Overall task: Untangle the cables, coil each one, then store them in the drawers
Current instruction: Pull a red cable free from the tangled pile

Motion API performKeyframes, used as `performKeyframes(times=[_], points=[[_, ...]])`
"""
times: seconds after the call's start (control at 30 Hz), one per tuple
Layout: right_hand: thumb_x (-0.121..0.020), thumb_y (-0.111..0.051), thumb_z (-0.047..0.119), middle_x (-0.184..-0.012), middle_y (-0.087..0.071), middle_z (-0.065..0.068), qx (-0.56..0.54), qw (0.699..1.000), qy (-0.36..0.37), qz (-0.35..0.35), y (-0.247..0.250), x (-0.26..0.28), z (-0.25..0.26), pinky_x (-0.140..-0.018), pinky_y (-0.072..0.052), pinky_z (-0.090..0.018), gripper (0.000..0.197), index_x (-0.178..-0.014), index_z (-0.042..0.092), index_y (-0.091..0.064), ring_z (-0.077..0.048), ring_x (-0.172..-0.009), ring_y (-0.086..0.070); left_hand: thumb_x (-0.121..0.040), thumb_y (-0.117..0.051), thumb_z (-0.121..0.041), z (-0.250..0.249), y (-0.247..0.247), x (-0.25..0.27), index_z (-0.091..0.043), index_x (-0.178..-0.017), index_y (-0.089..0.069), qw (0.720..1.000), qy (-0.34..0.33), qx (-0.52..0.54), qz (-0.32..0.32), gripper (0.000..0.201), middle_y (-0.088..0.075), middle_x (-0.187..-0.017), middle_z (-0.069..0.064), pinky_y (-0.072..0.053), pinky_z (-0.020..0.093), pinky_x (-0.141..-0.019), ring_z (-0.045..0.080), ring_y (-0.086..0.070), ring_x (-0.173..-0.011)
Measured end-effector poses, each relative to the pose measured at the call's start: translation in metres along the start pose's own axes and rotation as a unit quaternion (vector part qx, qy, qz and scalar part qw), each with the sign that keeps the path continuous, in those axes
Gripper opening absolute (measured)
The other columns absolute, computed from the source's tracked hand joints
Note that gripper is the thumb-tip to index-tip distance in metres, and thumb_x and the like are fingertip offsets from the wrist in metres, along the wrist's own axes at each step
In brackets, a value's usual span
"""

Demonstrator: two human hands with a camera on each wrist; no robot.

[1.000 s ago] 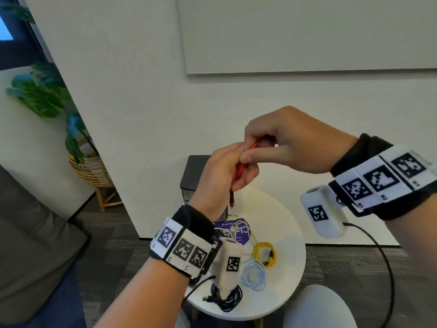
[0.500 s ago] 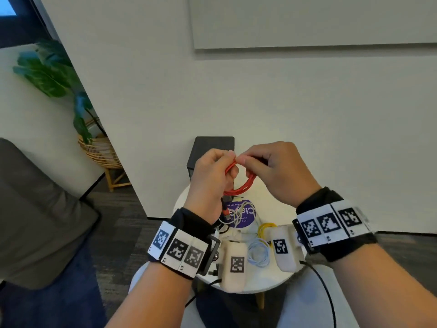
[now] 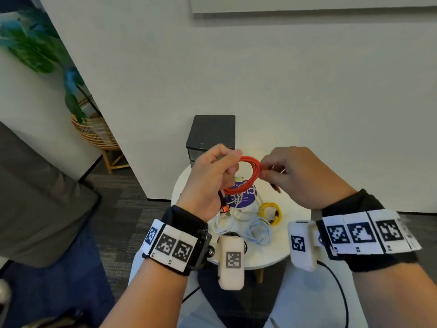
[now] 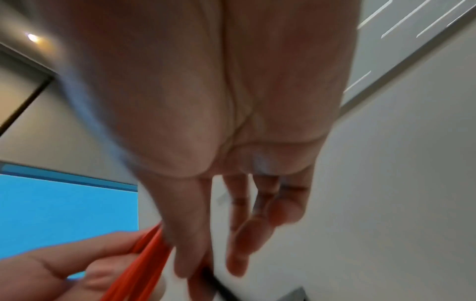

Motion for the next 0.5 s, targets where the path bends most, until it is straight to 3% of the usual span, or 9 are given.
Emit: performKeyframes(times=[0.07,0.1,0.23,0.4,0.5], points=[[-0.094,-0.068,0.014,-0.070,-0.071,-0.001,-0.150,0.987,-0.014,-0.060,-0.005,-0.001,-0.001,-0.073,-0.056,-0.038,0.014,-0.081,0.013,-0.074,-0.020,-0.068,-0.067,-0.102,-0.055,-0.014,-0.002,-0.002,-0.002,-0.014,-0.073,-0.048,0.999,-0.002,0.040,0.008,0.030,-0.036,-0.062,0.000,-0.024,0.018,-0.043,0.009,-0.020,-0.047],[-0.093,-0.068,0.008,-0.072,-0.073,-0.004,-0.242,0.966,-0.027,-0.089,-0.009,-0.002,-0.002,-0.072,-0.058,-0.034,0.011,-0.085,0.011,-0.075,-0.020,-0.068,-0.068,-0.102,-0.055,-0.014,-0.004,-0.002,-0.003,-0.014,-0.073,-0.048,0.998,-0.004,0.055,0.011,0.030,-0.036,-0.061,0.000,-0.023,0.019,-0.043,0.008,-0.020,-0.046],[-0.092,-0.065,0.001,-0.082,-0.074,-0.011,-0.503,0.847,-0.081,-0.154,-0.023,-0.006,-0.013,-0.071,-0.058,-0.026,0.012,-0.098,0.005,-0.074,-0.018,-0.072,-0.067,-0.103,-0.054,-0.014,-0.008,-0.001,-0.005,-0.014,-0.074,-0.050,0.999,-0.008,0.050,0.019,0.029,-0.041,-0.061,-0.001,-0.025,0.018,-0.043,0.007,-0.023,-0.045],[-0.077,-0.072,0.019,-0.091,-0.072,-0.014,-0.636,0.757,-0.115,-0.096,-0.037,-0.013,-0.019,-0.077,-0.059,-0.026,0.030,-0.103,0.003,-0.071,-0.020,-0.080,-0.063,-0.104,-0.053,-0.015,-0.006,0.000,-0.008,-0.012,-0.076,-0.049,0.999,-0.011,0.046,0.021,0.029,-0.040,-0.060,-0.001,-0.026,0.018,-0.044,0.008,-0.023,-0.045],[-0.080,-0.067,0.014,-0.094,-0.075,-0.005,-0.670,0.725,-0.129,-0.095,-0.042,-0.015,-0.023,-0.078,-0.058,-0.025,0.024,-0.103,0.006,-0.069,-0.018,-0.087,-0.065,-0.104,-0.053,-0.014,-0.004,0.000,-0.010,-0.013,-0.077,-0.050,0.999,-0.012,0.041,0.022,0.027,-0.041,-0.063,0.001,-0.027,0.018,-0.044,0.008,-0.024,-0.046]])
Point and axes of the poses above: each hand's wrist, its own x-axis away from the middle knuckle, its own y-axis out of the back of the hand, z = x × y, the point moved 4 cm from there along -x, towards the middle knuckle
